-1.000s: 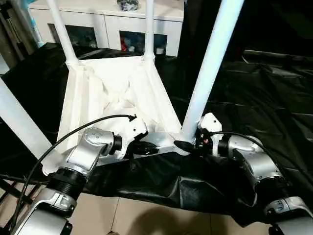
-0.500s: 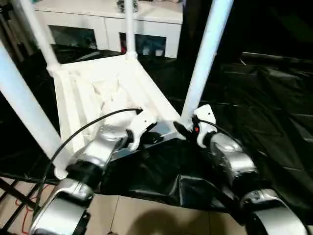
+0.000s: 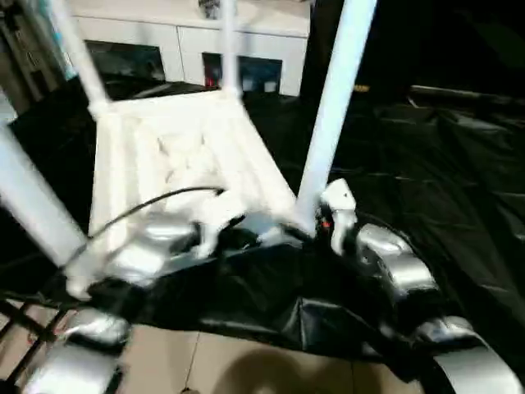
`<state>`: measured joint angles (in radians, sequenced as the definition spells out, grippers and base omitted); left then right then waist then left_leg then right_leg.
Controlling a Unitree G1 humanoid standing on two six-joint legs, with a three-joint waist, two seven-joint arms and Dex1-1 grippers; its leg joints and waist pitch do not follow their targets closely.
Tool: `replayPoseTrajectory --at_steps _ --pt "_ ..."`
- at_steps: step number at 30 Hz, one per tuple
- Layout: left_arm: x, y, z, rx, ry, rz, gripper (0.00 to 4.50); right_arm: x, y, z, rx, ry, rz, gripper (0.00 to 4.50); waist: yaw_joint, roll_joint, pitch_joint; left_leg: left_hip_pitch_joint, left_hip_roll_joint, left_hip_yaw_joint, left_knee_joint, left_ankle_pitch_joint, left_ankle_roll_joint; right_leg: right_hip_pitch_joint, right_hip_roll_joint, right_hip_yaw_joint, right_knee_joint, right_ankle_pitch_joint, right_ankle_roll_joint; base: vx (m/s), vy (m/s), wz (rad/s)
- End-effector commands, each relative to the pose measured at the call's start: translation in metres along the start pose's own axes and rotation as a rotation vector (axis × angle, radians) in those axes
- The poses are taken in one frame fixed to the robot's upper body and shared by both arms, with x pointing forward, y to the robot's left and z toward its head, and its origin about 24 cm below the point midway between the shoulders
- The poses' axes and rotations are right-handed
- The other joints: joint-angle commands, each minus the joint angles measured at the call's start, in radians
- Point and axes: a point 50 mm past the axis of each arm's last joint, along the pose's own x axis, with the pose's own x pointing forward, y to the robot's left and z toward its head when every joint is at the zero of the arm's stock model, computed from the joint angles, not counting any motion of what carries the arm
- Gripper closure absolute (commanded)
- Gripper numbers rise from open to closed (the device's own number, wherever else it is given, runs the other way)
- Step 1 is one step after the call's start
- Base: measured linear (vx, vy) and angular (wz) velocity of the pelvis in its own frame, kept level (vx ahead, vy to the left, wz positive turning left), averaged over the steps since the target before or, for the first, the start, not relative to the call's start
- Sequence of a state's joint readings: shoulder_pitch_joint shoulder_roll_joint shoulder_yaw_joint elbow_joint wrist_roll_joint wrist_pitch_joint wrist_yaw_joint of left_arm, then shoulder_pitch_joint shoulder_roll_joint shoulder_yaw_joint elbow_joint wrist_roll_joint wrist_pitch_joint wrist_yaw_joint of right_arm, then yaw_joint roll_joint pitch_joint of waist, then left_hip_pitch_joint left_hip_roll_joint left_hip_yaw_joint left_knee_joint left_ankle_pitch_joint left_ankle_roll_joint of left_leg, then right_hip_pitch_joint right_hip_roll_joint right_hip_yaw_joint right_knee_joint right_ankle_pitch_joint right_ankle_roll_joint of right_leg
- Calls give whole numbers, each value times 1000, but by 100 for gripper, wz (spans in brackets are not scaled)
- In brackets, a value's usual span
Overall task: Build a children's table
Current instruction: Rotate leg to tighten
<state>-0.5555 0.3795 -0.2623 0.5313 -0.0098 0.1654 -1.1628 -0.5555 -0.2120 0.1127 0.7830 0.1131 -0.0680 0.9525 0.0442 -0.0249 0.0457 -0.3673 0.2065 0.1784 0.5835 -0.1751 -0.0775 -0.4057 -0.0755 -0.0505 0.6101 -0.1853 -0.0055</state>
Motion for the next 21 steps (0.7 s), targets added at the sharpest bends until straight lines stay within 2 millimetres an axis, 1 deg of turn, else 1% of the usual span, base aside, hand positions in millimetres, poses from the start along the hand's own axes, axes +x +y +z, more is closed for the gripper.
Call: replayPoseTrajectory --at_steps 1,2,3,5,6,7,8,9,10,12,13,15,16,17,18,19,20,21 --pt "10 -15 -1 12 -32 -144 450 -1 7 2 -4 10 110 47 4 -4 -60 7 26 1 -66 -191 76 48 -54 38 -62 -112 -255 0 0 0" --pt "8 -14 -2 13 -22 -154 450 -4 9 0 -5 21 150 47 7 -5 -58 7 26 1 -67 -193 77 49 -53 37 -63 -116 -257 0 0 0" --pt "5 -14 -4 12 -13 -159 450 -9 11 -2 -9 42 201 47 13 -7 -58 7 27 3 -66 -196 79 51 -52 36 -61 -118 -256 0 0 0" --pt "0 -13 -6 14 1 -185 450 -14 14 -4 -17 67 260 47 23 -6 -57 10 28 4 -67 -199 73 49 -56 37 -62 -138 -251 0 0 0" --pt "-2 -13 -6 15 4 -200 450 -16 14 -4 -18 68 273 47 26 -8 -55 10 29 4 -68 -210 67 48 -56 37 -64 -165 -245 0 0 0" --pt "-3 -13 -5 15 5 -209 450 -17 15 -4 -15 67 279 63 27 -10 -54 10 29 4 -70 -228 58 46 -58 38 -67 -202 -237 0 0 0" --pt "-4 -13 -5 15 5 -212 450 -18 15 -4 -14 66 281 63 28 -9 -53 10 29 3 -71 -238 51 45 -59 37 -69 -224 -233 0 0 0" --pt "-4 -13 -5 15 5 -212 450 -18 15 -4 -14 66 281 72 27 -10 -52 11 30 2 -73 -251 40 44 -59 38 -70 -247 -227 0 0 0" --pt "-7 -15 -5 19 10 -252 450 -20 16 -4 -5 63 302 81 27 -8 -52 13 29 1 -74 -264 32 42 -60 39 -73 -266 -221 0 0 0" --pt "-8 -16 -5 21 15 -264 450 -21 17 -4 -7 63 308 100 29 -9 -53 13 30 1 -74 -256 31 42 -59 40 -72 -258 -216 0 0 0" --pt "-9 -16 -5 23 16 -269 450 -21 17 -3 -5 62 313 109 30 -9 -54 13 30 2 -73 -239 33 43 -58 40 -69 -226 -222 0 0 0" --pt "-9 -15 -5 25 16 -268 450 -22 18 -3 -1 65 321 127 32 -9 -55 13 29 3 -72 -224 36 43 -58 39 -66 -197 -231 0 0 0" --pt "-9 -15 -5 25 16 -266 450 -23 18 -3 0 65 323 127 34 -10 -55 12 29 3 -71 -217 37 45 -57 39 -65 -186 -233 0 0 0" --pt "-9 -14 -5 24 14 -264 450 -23 19 -4 3 66 328 136 35 -10 -56 12 28 3 -71 -214 38 45 -57 39 -64 -181 -234 0 0 0" --pt "-9 -14 -5 23 13 -263 450 -23 20 -4 4 67 331 154 38 -11 -55 12 28 4 -71 -211 39 46 -57 39 -64 -179 -232 0 0 0" --pt "-9 -13 -5 24 11 -253 450 -22 21 -4 9 65 333 161 41 -5 -55 13 28 3 -71 -214 37 44 -58 39 -65 -185 -232 0 0 0" --pt "-9 -13 -5 24 11 -253 450 -22 21 -4 9 65 333 165 40 -7 -55 13 28 4 -71 -215 36 45 -57 40 -66 -187 -229 0 0 0" --pt "-8 -10 -3 21 0 -212 450 -20 22 -5 19 57 320 170 42 -8 -56 13 28 3 -71 -217 32 45 -58 39 -66 -190 -229 0 0 0"
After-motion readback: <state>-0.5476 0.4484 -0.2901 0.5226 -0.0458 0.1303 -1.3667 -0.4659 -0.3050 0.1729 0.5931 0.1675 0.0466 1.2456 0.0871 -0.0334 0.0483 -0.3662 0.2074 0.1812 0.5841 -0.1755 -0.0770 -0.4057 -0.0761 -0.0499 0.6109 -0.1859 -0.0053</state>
